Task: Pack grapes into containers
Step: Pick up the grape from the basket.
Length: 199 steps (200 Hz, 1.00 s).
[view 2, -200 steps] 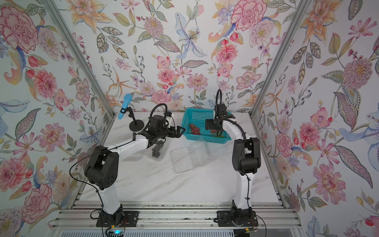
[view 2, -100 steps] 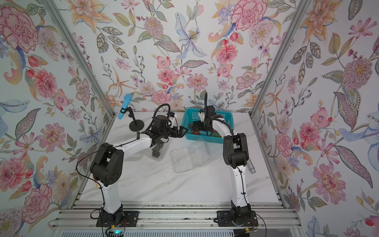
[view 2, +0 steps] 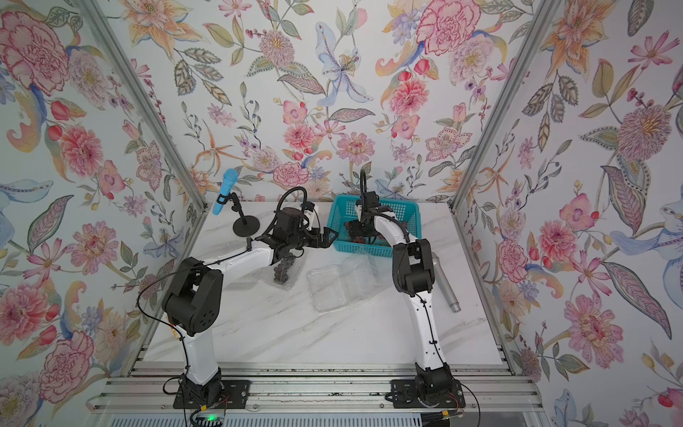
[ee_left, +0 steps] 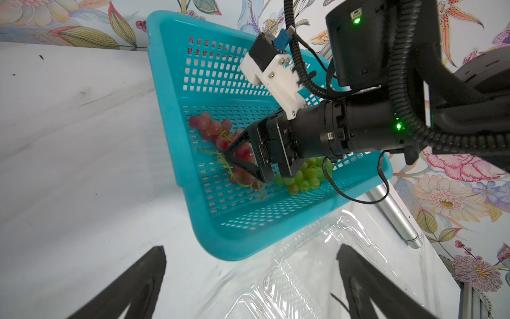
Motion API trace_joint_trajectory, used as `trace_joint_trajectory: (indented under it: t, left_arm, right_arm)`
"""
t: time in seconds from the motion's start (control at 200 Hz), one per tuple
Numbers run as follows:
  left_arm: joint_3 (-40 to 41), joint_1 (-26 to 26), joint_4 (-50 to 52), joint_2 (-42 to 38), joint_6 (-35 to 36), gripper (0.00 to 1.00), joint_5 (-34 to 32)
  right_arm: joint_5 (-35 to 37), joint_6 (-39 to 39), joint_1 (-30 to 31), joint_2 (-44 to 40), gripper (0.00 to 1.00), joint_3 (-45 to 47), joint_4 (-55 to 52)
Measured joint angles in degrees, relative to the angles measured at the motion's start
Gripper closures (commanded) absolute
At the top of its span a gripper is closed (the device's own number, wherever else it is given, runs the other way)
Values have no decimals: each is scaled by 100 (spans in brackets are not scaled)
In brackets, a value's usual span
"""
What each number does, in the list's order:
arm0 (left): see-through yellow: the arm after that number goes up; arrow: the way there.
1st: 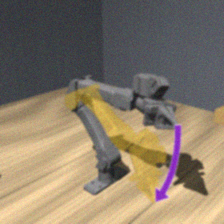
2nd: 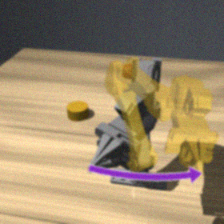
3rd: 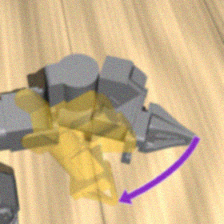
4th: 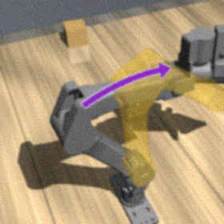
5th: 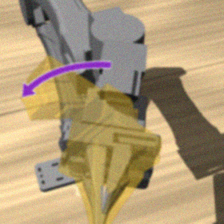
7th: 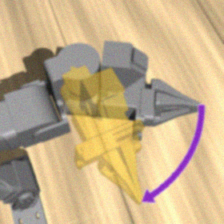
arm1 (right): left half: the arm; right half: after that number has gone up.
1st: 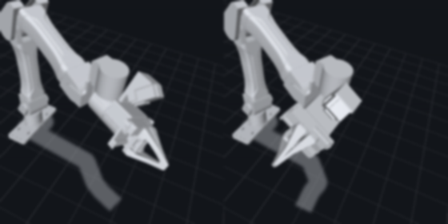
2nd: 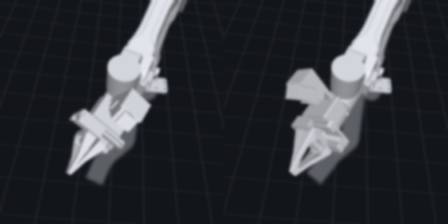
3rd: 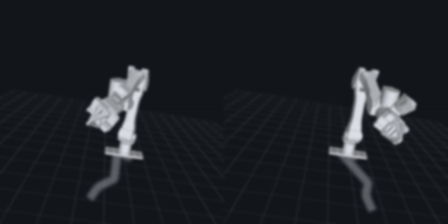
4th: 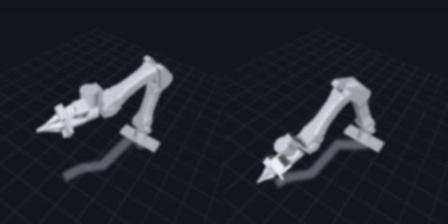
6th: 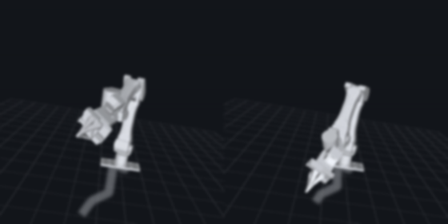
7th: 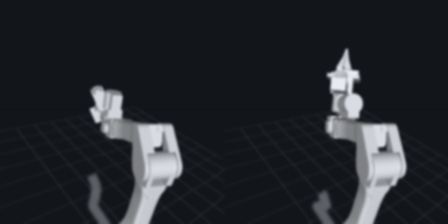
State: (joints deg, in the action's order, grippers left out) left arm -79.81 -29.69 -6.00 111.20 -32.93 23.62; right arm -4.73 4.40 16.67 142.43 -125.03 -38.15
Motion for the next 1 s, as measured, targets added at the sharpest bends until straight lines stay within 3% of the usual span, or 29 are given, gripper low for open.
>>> trace_joint_trajectory:
  t: [0.185, 0.455, 0.821, 0.996]
  left_arm:
    - [0, 0, 0, 0, 0, 0, 0]
    - [2, 0, 4, 0, 28, 0, -4]
    - [2, 0, 92, -2, 369, 0, -136]
    - [24, 0, 190, -13, 518, 0, -177]
  right_arm:
    - [568, 249, -243, 44, 25, -295, -85]
    - [350, 380, -566, 28, 19, -503, -105]
    - [262, -122, 273, -197, 24, -483, -120]
    - [66, -111, 321, -105, 28, -595, -129]
